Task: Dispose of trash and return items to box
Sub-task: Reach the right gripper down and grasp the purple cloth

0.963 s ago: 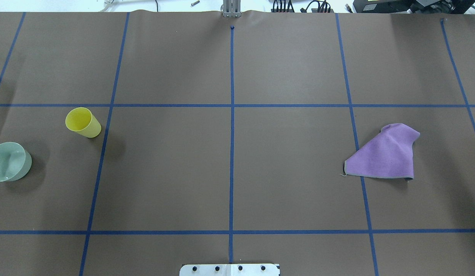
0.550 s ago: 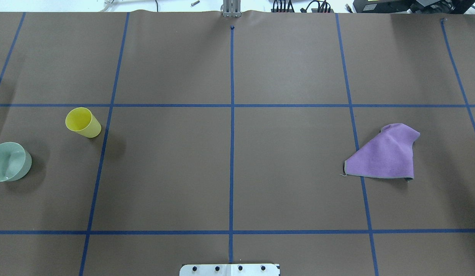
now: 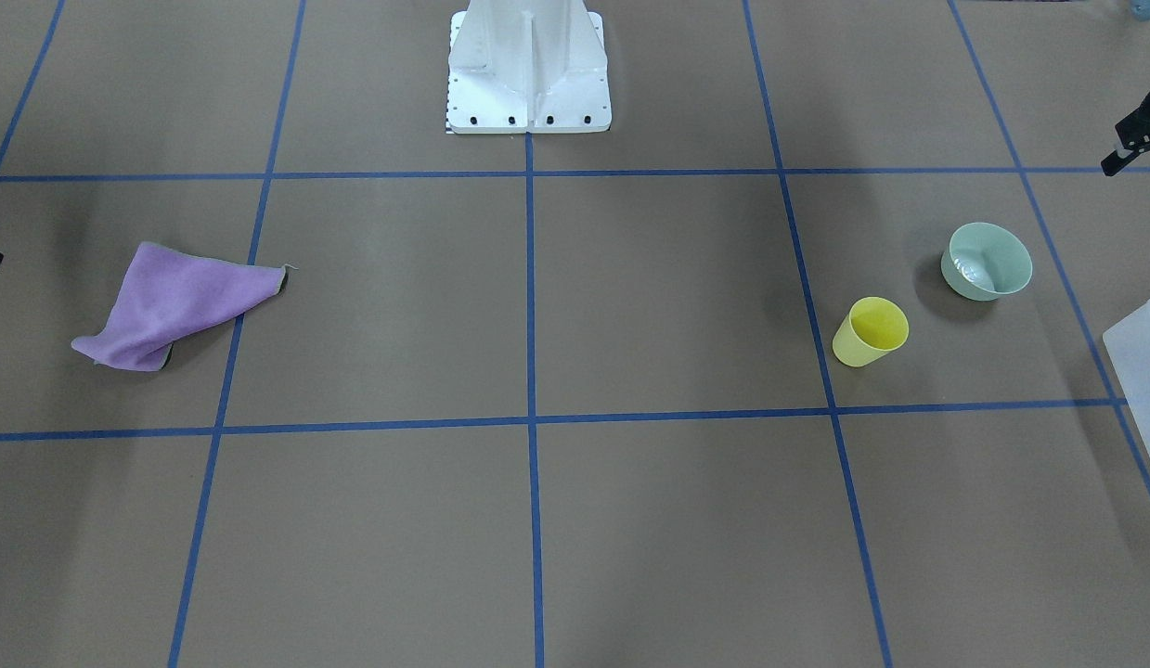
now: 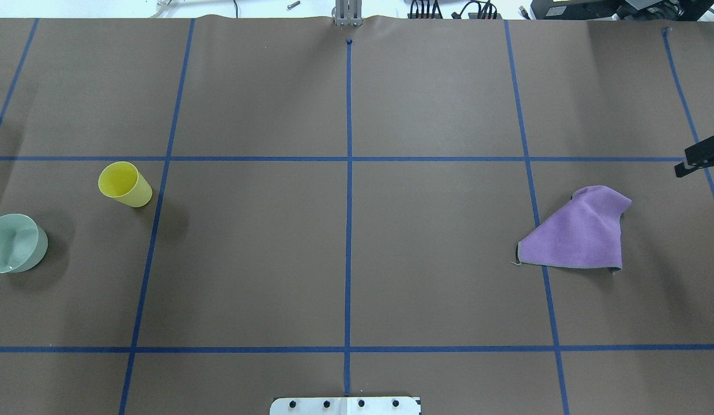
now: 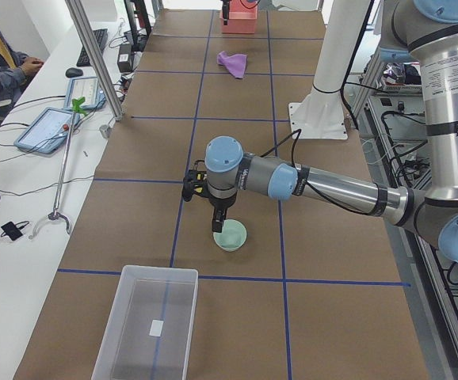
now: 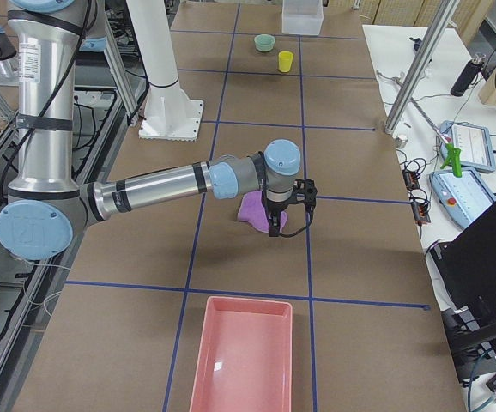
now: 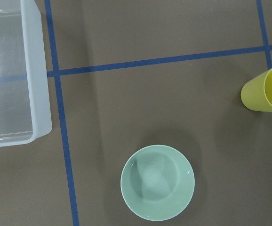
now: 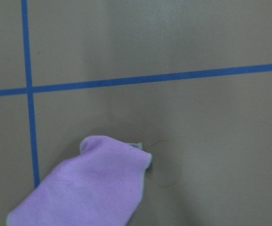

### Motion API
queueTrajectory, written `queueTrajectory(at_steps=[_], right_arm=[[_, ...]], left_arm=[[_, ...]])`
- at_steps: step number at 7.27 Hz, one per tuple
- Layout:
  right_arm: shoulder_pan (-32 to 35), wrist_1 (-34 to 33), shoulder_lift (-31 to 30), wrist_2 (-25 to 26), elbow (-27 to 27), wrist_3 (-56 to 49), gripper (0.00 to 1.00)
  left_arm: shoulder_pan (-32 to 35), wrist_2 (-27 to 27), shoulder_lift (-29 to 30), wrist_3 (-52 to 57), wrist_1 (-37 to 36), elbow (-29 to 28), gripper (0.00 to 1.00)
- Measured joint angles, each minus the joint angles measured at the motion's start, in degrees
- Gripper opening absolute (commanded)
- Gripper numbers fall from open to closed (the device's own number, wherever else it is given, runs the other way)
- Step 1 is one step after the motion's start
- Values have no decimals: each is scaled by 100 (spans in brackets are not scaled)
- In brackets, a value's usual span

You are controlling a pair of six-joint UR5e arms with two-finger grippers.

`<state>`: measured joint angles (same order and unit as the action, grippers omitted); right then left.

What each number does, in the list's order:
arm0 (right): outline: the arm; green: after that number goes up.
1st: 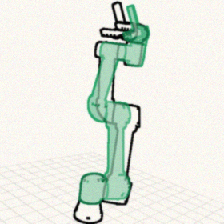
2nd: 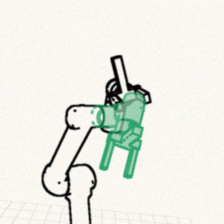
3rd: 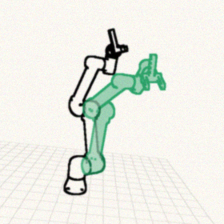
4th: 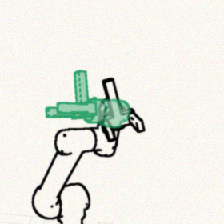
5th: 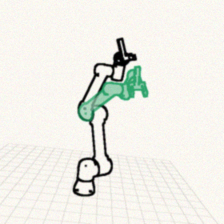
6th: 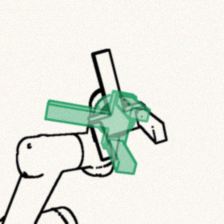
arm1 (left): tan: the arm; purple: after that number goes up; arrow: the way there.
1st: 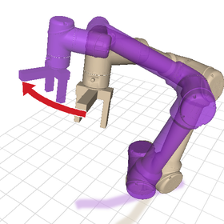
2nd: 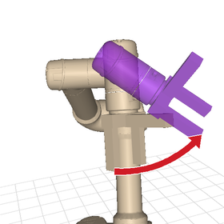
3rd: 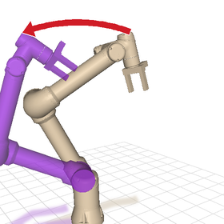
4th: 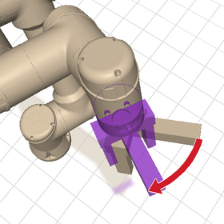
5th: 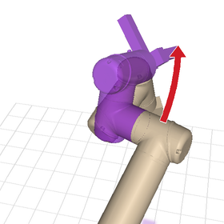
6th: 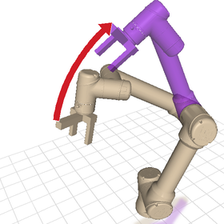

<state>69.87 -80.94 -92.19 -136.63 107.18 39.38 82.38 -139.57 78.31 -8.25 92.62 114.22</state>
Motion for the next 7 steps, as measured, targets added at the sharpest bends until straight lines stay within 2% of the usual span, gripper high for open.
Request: queueTrajectory(at_steps=[2,4,7], right_arm=[[-882,379,370,644,-166,1637,99],[-1254,439,536,894,-505,2035,98],[-1537,448,912,925,-998,2116,96]], left_arm=[[-2,0,-5,-7,0,-34,98],[-5,-2,-6,-80,4,-44,98],[-18,-7,13,-387,70,-43,98]])
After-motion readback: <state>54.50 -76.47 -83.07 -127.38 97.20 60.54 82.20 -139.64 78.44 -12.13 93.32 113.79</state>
